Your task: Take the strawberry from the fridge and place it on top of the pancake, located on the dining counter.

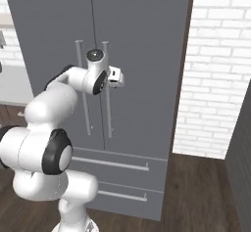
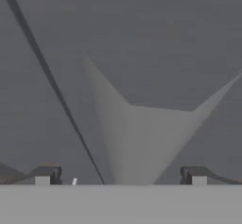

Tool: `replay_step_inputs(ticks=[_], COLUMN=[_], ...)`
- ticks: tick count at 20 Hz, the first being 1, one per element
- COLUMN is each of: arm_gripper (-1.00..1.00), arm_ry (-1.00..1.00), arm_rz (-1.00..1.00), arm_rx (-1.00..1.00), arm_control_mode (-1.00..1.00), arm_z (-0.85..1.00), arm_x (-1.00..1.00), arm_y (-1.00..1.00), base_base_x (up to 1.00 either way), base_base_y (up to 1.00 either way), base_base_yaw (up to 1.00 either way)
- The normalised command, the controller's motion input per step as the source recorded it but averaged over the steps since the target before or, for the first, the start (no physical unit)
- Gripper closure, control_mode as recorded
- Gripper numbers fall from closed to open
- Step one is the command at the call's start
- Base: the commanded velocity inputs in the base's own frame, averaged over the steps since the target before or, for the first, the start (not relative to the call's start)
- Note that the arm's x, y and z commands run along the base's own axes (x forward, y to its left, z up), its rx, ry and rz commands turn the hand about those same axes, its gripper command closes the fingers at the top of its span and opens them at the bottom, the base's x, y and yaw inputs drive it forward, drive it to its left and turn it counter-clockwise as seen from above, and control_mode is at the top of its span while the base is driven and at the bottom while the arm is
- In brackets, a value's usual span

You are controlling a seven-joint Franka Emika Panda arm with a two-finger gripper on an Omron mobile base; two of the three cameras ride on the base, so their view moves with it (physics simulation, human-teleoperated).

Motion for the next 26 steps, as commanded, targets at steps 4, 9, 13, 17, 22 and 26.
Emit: replay_step_inputs(ticks=[4,9,13,17,22,26], arm_gripper=[-1.0,1.0,1.0,1.0,1.0,1.0], arm_ry=[-0.23,-0.35,-0.43,-0.43,-0.25,-0.01], arm_rz=[0.0,0.0,0.0,0.01,0.01,0.0], arm_rx=[0.0,0.0,0.0,0.0,-0.01,0.0], arm_control_mode=[-1.0,-1.0,-1.0,-1.0,-1.0,-1.0], arm_z=[-0.22,-0.13,-0.09,-0.15,-0.3,-0.11], arm_x=[0.27,0.1,0.0,0.03,-0.06,-0.86], arm_y=[-0.02,0.0,0.01,0.09,-0.18,-0.98], base_base_x=[0.0,0.0,0.0,0.0,0.0,0.0], base_base_y=[0.0,0.0,0.0,0.0,0.0,0.0], base_base_yaw=[0.0,0.0,0.0,0.0,0.0,0.0])
